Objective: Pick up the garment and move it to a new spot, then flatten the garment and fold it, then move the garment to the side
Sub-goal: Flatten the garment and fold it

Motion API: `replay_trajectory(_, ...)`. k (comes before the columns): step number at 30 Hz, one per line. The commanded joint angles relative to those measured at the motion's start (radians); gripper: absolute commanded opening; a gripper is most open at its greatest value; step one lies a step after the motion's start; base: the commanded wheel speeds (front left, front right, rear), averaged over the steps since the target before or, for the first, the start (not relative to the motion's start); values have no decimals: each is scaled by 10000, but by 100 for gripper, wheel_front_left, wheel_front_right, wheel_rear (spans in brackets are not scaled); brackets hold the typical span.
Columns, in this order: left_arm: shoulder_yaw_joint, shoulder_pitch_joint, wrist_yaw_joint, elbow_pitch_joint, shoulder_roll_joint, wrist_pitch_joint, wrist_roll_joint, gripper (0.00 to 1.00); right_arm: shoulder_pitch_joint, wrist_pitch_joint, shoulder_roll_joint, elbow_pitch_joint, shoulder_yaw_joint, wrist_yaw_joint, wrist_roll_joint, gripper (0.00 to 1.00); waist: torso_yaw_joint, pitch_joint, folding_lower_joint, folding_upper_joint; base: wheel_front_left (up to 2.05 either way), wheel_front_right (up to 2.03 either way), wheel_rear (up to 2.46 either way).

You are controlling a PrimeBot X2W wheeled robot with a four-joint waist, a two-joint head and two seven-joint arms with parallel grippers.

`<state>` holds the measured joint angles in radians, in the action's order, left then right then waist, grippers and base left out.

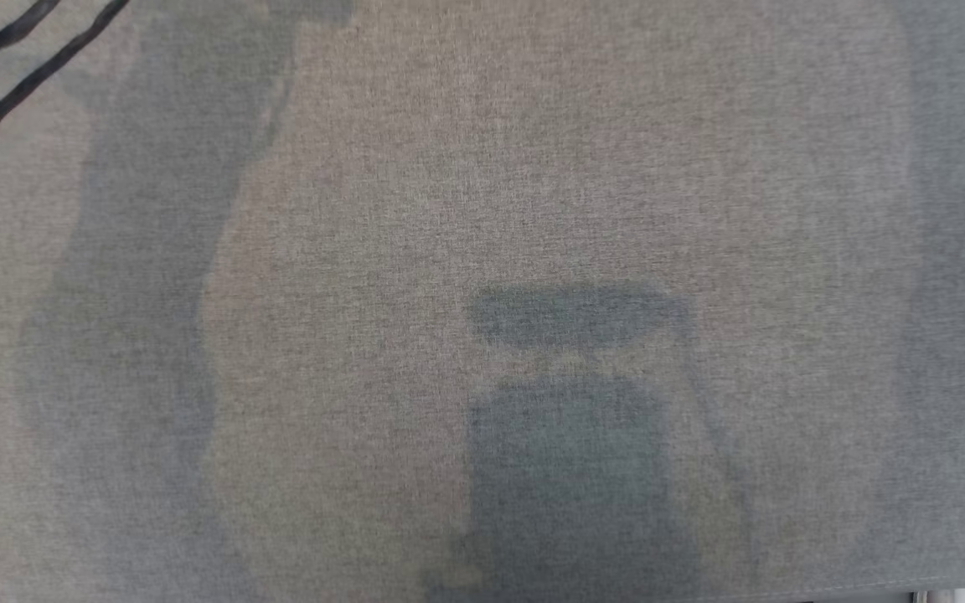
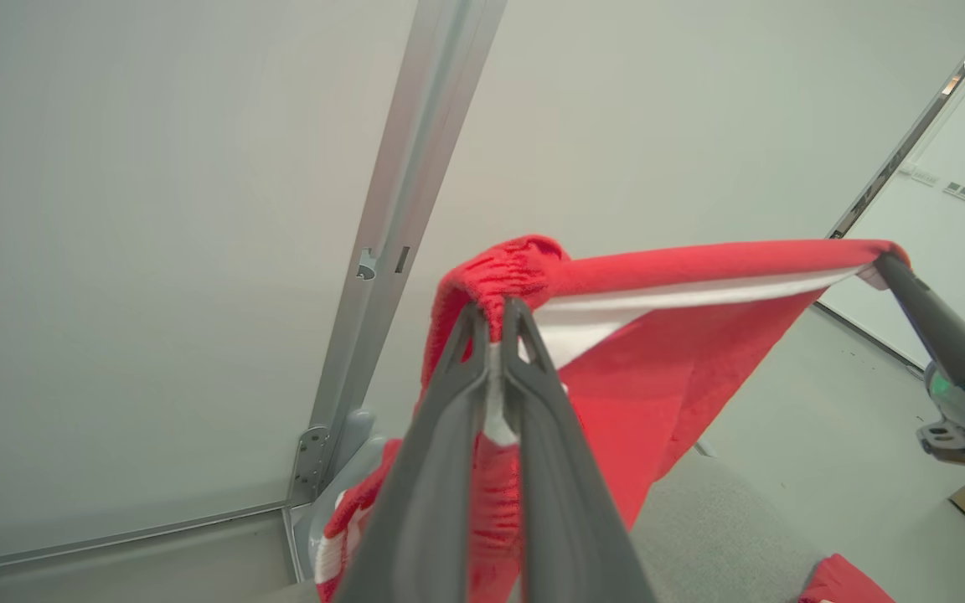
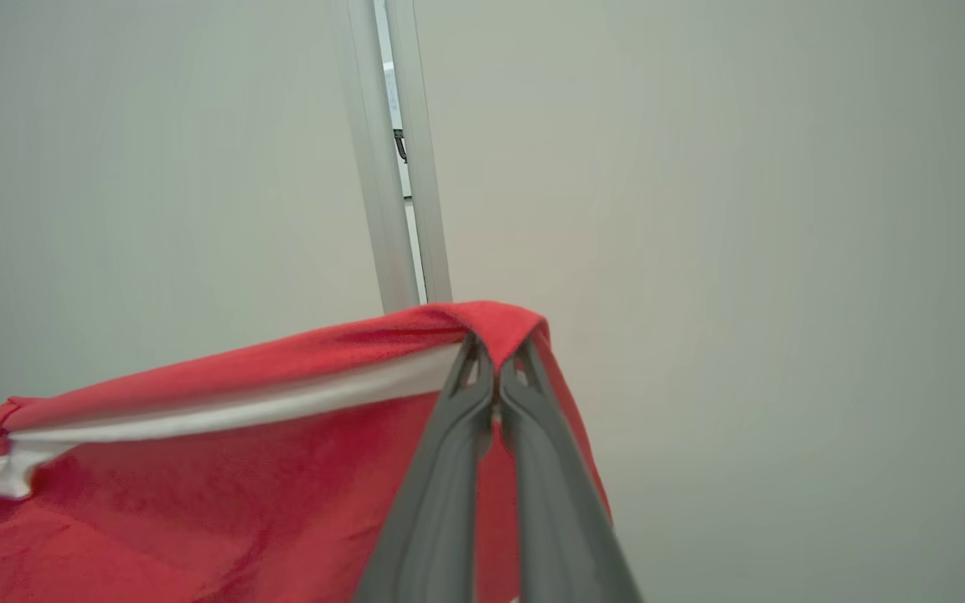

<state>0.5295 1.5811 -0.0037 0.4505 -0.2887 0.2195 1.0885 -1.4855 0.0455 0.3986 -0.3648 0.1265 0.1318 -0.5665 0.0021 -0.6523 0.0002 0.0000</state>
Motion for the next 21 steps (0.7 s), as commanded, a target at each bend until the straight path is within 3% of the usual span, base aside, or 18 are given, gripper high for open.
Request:
replay_trajectory(1,31,55,-237,374,92,-395,-201,0,45,-307,-135,-283,6,-22,-37,0,78,-843,-2,0,0,0,0)
replay_trajectory(6,32,-1136,-1025,1362,530,-1689,124,0,1711,-1055,-130,-605,1014,-20,-440,0,-32,-800,-2,0,0,0,0)
replay_trajectory(9,302,-2386,-1225,1353,469,-2002,413,0,3346,-1543,167,-427,1560,-20,-895,0,-92,-571,-2,0,0,0,0)
replay_trajectory(14,1087,-4722,-1274,8,-198,-2120,991,0,5928,-2048,746,5,2003,-20,-1675,0,-105,-21,-2,0,0,0,0)
replay_trajectory(21,1626,-6889,-1273,-1848,-926,-2398,1819,0,8037,-2179,1279,807,2113,-20,-2467,0,-50,898,-2,0,0,0,0)
